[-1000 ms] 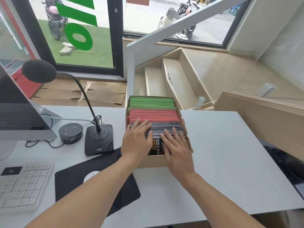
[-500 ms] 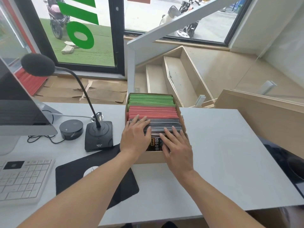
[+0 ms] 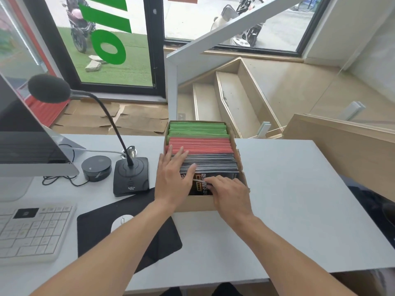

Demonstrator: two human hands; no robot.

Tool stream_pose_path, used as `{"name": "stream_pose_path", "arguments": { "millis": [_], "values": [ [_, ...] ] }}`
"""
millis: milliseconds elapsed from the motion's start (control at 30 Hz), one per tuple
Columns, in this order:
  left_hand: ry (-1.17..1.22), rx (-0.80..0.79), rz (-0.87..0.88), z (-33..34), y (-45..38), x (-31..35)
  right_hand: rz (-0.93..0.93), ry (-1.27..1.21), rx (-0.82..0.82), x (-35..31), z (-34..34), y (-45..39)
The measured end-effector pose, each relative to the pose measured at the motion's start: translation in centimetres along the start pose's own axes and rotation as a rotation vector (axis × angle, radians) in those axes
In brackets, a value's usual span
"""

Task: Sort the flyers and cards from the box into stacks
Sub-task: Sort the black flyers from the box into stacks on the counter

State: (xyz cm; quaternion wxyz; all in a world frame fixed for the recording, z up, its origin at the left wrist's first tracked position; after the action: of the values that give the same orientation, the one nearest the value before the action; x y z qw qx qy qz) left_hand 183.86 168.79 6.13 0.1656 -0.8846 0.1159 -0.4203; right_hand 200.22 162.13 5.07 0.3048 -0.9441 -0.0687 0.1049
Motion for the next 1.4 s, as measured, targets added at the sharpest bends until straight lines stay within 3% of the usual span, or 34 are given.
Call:
{"name": "stream_pose_path", "arguments": {
  "millis": [133, 233, 367, 500, 700, 1067, 1300, 1400],
  "values": [
    [0.247, 0.122, -0.056, -1.8, 0.6, 2.9, 0.241, -0.210, 0.142, 1.1, -3.9, -0.8],
    [0.435, 0.192, -0.101, -2.3, 0.2, 5.9, 0.579, -0.622, 0.203, 3.0, -7.3, -1.8],
    [0.610, 0.058, -0.252, 0.3, 0.1, 11.6, 0.793, -0.965, 0.246, 6.7, -10.2, -1.3],
    [0.753, -0.124, -0.391, 5.6, 0.7, 16.6, 0.831, -1.078, 0.201, 11.6, -12.4, 1.2],
    [0.855, -0.092, -0.411, 12.3, 2.3, 23.0, 0.853, -1.113, 0.082, 20.2, -14.6, 3.3],
    [0.659, -0.142, -0.521, 18.8, 6.7, 23.1, 0.811, -1.061, -0.175, 26.3, -12.4, 6.4],
    [0.754, -0.132, -0.610, 18.5, 7.3, 22.4, 0.825, -1.193, -0.072, 25.5, -13.7, 6.4],
    [0.731, -0.160, -0.574, 18.5, 7.0, 22.7, 0.930, -1.265, 0.014, 24.8, -14.4, 5.8]
  ]
}}
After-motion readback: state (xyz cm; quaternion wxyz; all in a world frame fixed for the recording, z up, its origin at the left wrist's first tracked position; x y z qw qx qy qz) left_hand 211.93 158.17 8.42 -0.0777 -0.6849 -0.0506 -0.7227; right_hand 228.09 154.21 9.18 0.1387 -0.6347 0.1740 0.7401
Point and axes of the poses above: each hand's wrist, its own y-axis away from the middle knuckle, its own z-axis out of the palm, x = y × z, the point moved 1 cm from there along -y, towards the middle knuckle, and after that the axes turned 6 degrees about x, right-handed, at the moved point
